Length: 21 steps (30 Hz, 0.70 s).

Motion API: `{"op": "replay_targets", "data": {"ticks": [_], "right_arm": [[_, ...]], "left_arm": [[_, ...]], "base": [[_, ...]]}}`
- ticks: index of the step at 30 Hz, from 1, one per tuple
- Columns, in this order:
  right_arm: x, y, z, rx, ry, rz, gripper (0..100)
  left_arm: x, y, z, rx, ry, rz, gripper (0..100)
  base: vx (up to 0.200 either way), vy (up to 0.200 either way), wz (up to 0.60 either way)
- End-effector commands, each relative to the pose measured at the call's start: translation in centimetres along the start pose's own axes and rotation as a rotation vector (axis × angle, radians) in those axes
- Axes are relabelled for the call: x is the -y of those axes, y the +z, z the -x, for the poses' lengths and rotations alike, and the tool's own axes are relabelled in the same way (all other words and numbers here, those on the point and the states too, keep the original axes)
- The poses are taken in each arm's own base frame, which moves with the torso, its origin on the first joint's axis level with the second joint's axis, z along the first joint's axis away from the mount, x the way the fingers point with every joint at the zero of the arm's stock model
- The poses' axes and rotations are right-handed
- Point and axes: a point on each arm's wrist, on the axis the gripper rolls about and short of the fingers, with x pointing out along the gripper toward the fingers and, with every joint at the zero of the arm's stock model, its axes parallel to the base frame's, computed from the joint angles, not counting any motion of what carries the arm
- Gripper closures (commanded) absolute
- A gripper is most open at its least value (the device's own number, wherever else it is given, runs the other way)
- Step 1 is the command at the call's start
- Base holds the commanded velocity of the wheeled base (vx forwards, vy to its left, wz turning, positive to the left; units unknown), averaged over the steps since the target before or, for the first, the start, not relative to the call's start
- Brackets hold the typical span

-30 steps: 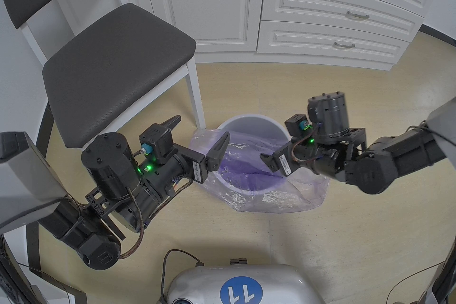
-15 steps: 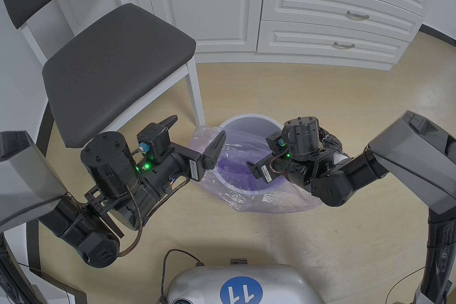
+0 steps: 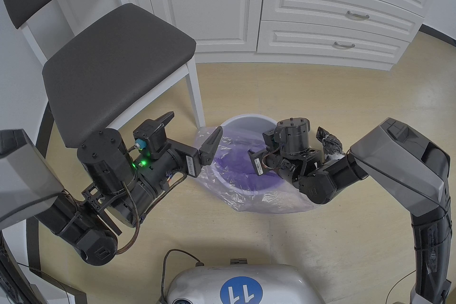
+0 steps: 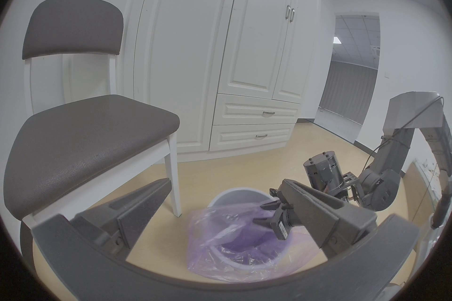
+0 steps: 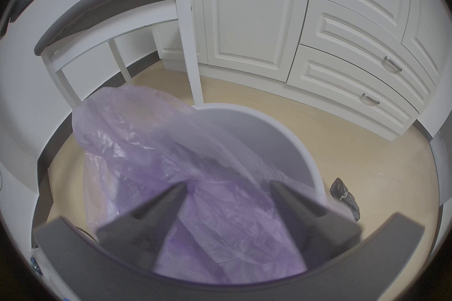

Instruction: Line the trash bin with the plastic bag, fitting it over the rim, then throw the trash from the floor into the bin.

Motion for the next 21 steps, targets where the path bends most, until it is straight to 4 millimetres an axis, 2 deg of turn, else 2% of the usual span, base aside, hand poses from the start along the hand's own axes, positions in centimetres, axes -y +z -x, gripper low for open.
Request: {"op": "replay_targets", "data": {"ticks": [1, 7, 13, 15, 18, 21], "right_arm": [[0.6, 0.4, 0.0, 0.016, -0.014, -0.011, 100], [2.5, 3.7, 1.4, 0.1, -0.047, -0.041, 100], [2.9, 5.5, 1.1, 0.174, -0.074, -0.11, 100], [3.0, 6.1, 0.1, 0.209, -0.126, -0.161, 100], [2.8, 6.0, -0.9, 0.228, -0.148, -0.19, 100], [2.3, 5.4, -2.8, 0.288, -0.158, -0.22, 100]], "left_arm": [[0.0, 0.1, 0.0, 0.002, 0.002, 0.0, 0], [-0.1, 0.3, 0.1, 0.008, 0.002, 0.0, 0], [-0.1, 0.3, 0.1, 0.008, 0.002, 0.002, 0], [-0.1, 0.3, 0.1, 0.008, 0.002, 0.002, 0], [-0.1, 0.2, 0.1, 0.007, 0.002, 0.002, 0], [0.0, 0.2, 0.0, 0.005, 0.002, 0.002, 0]], "base": [[0.0, 0.0, 0.0], [0.0, 0.0, 0.0], [0.0, 0.0, 0.0], [0.0, 0.0, 0.0], [0.0, 0.0, 0.0], [0.0, 0.0, 0.0]]}}
